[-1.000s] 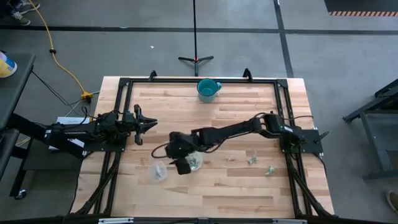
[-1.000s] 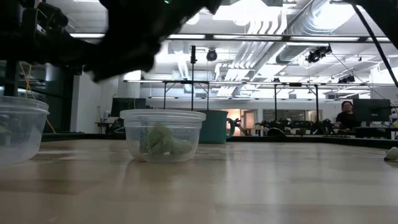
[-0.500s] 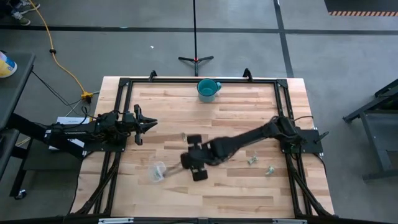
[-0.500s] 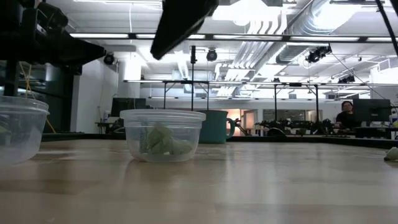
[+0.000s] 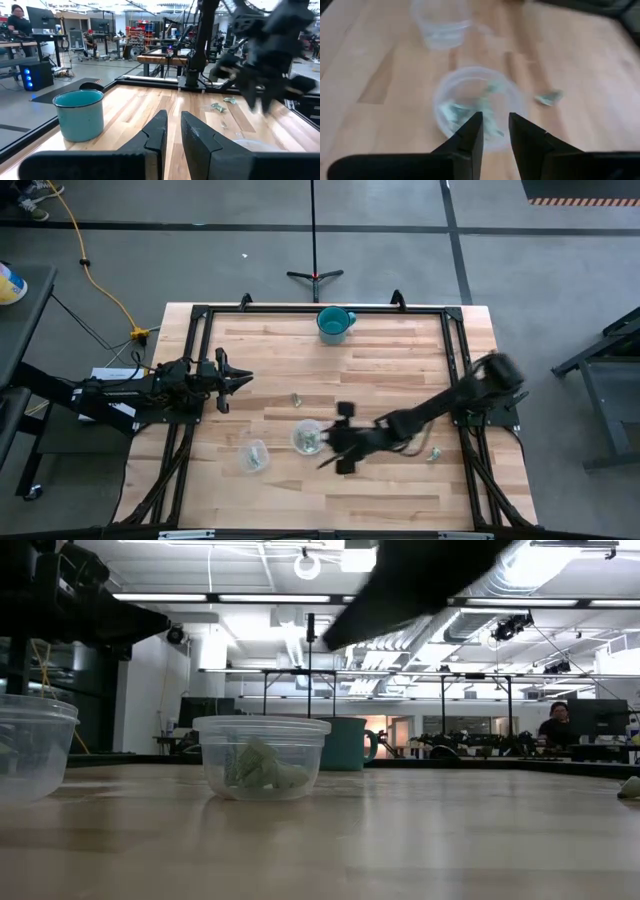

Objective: Pick and place items into bin
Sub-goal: Put the stevia packet into the left transparent bin

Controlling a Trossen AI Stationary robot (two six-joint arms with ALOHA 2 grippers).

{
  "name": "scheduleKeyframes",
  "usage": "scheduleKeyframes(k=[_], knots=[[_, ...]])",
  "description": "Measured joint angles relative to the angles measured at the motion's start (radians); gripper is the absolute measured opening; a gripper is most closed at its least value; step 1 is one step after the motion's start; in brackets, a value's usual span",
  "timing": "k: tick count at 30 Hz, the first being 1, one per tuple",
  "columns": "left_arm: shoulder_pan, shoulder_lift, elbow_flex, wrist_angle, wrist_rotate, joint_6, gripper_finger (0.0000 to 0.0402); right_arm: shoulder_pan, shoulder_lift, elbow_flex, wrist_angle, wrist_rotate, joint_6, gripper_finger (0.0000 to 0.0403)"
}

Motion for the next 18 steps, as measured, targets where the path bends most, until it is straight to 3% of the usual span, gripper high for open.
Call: scheduleKeyframes(k=[4,9,11,15,18], knots=[[0.000,0.000,0.000,0.000,0.000,0.000,0.0092,0.008,-0.194,-0.229,0.077,0.041,0.113,0.0083],[0.000,0.000,0.000,0.001,0.000,0.000,0.0092,0.015,-0.341,-0.401,0.097,-0.137,0.369,0.0085],[0.000,0.000,0.000,0.002,0.000,0.000,0.0092,0.039,-0.356,-0.428,0.093,-0.150,0.420,0.0091],[0.000,0.000,0.000,0.003,0.000,0.000,0.0092,0.094,-0.355,-0.413,0.084,-0.099,0.404,0.0100],[0.000,0.000,0.000,0.006,0.000,0.000,0.0092,0.146,-0.346,-0.375,0.079,0.053,0.279,0.0100]])
